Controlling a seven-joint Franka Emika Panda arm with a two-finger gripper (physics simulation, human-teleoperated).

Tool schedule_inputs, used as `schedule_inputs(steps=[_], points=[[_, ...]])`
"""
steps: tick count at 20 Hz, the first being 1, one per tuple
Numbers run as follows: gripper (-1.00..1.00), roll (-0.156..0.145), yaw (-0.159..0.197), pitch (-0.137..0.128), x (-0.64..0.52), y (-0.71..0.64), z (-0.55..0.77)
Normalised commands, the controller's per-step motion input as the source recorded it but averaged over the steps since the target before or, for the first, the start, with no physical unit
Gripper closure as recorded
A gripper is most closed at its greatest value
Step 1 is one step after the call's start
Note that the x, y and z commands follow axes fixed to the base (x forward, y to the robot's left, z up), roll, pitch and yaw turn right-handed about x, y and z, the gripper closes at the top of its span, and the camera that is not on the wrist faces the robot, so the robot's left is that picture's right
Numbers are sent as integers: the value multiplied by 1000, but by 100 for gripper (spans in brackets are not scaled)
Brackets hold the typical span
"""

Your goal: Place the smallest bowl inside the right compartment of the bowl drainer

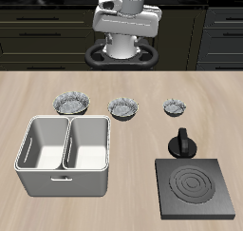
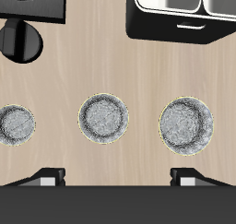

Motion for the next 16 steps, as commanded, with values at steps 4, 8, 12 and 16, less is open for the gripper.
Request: schedule_inputs(steps=[4, 8, 12, 16], points=[[-100, -21, 13, 2, 4, 1, 16], [-100, -26, 16, -5, 0, -22, 41], [-100, -15, -1, 0, 14, 19, 8], [-100, -1, -5, 20, -38, 261, -76]])
